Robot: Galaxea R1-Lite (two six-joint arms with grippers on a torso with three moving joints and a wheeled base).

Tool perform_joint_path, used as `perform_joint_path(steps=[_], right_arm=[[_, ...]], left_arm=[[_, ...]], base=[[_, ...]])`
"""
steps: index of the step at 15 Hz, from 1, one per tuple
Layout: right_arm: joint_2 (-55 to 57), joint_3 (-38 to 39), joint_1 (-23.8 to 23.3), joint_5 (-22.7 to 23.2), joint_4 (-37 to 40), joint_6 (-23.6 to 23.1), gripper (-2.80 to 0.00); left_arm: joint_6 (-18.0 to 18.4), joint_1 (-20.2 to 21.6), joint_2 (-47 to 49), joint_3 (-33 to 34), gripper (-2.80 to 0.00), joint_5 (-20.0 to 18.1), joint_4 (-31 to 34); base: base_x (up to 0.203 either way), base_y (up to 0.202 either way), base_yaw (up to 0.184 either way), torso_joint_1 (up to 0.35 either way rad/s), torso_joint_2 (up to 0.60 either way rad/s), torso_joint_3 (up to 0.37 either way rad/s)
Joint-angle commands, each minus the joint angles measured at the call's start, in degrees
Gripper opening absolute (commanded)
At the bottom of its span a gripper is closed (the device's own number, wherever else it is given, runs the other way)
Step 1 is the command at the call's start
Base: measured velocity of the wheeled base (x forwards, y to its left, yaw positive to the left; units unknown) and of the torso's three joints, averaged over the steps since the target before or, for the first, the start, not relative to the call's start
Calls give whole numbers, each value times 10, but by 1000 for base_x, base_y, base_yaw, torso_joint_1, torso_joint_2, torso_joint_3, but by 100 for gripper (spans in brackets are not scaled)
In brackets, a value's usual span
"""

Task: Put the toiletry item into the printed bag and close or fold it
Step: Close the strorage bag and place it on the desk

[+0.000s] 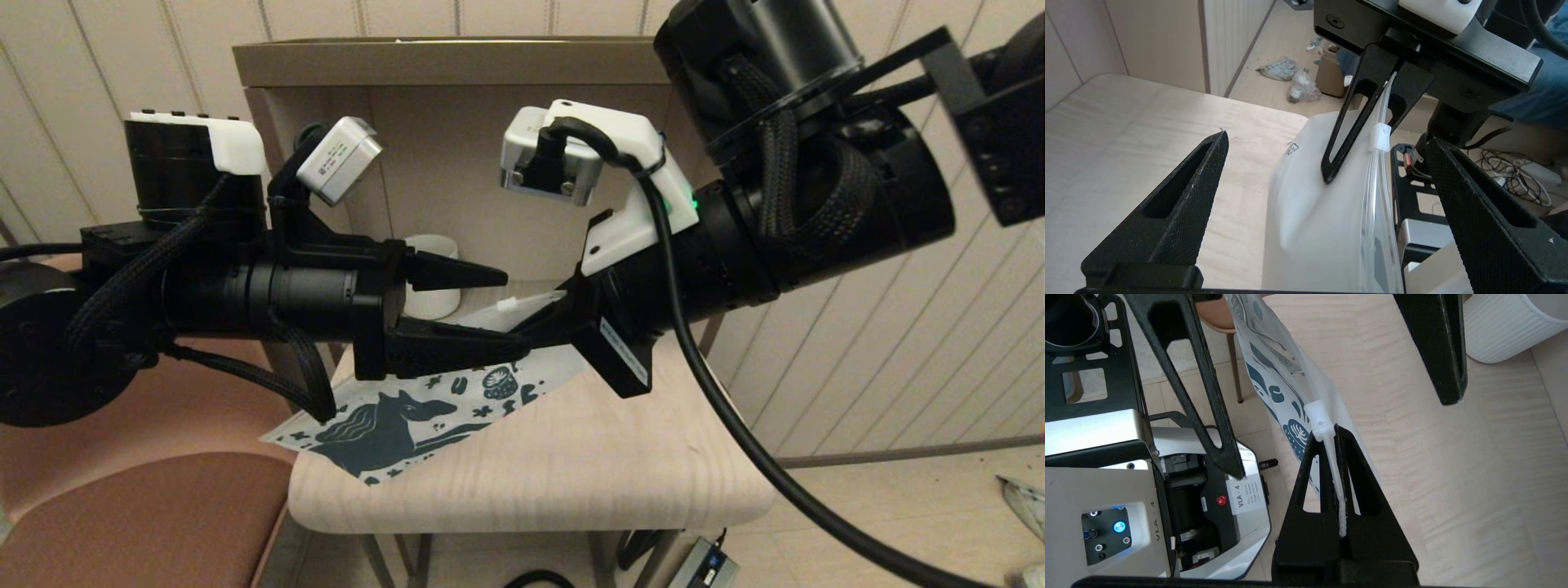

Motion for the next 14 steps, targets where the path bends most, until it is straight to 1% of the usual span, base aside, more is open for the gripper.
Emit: perform_joint_path(steps=[1, 3, 14], right_arm=[[0, 0, 0, 1, 2, -1, -280], [0, 1, 0, 1, 2, -1, -280], [0, 0, 2, 1, 2, -1, -280]], left_arm=[[-1, 2, 0, -3, 0, -3, -2], [-2, 8, 0, -7, 0, -3, -2], [-1, 9, 3, -9, 0, -2, -2]], base=[[0, 0, 0, 0, 0, 0], [0, 0, 0, 0, 0, 0], [0, 0, 0, 0, 0, 0]])
